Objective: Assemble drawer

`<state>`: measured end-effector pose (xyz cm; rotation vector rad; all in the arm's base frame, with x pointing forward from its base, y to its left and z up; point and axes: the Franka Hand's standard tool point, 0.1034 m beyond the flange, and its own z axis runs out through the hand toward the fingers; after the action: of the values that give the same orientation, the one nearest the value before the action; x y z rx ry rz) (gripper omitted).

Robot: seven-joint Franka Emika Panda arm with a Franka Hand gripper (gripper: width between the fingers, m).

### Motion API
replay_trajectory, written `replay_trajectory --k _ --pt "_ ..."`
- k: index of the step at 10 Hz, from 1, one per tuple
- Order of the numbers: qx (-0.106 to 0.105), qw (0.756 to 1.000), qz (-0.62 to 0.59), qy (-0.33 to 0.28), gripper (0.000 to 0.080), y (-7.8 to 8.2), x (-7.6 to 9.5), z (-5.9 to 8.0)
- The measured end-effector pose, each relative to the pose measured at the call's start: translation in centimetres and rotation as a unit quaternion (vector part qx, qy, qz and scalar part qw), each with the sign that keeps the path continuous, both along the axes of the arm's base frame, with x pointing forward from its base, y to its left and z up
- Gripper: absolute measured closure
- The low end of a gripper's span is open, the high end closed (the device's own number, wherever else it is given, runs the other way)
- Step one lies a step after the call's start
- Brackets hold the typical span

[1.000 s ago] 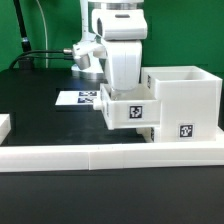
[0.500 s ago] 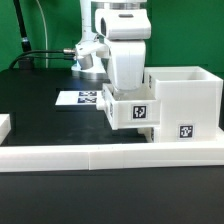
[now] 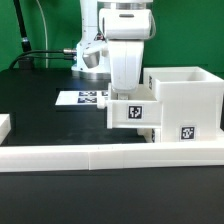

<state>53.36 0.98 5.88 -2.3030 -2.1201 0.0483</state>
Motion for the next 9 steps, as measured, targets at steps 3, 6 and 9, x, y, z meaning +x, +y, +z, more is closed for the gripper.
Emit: replay_trajectory --k 3,6,9 --pt "0.000 1.000 -0.005 0.000 0.0757 -0.07 -0.03 -0.07" --pt "-0.002 1.000 0.021 0.001 0.0757 -0.41 -0.04 -0.08" --pt "-0.003 1.000 0.020 0.000 0.0757 -0.57 0.00 -0.06"
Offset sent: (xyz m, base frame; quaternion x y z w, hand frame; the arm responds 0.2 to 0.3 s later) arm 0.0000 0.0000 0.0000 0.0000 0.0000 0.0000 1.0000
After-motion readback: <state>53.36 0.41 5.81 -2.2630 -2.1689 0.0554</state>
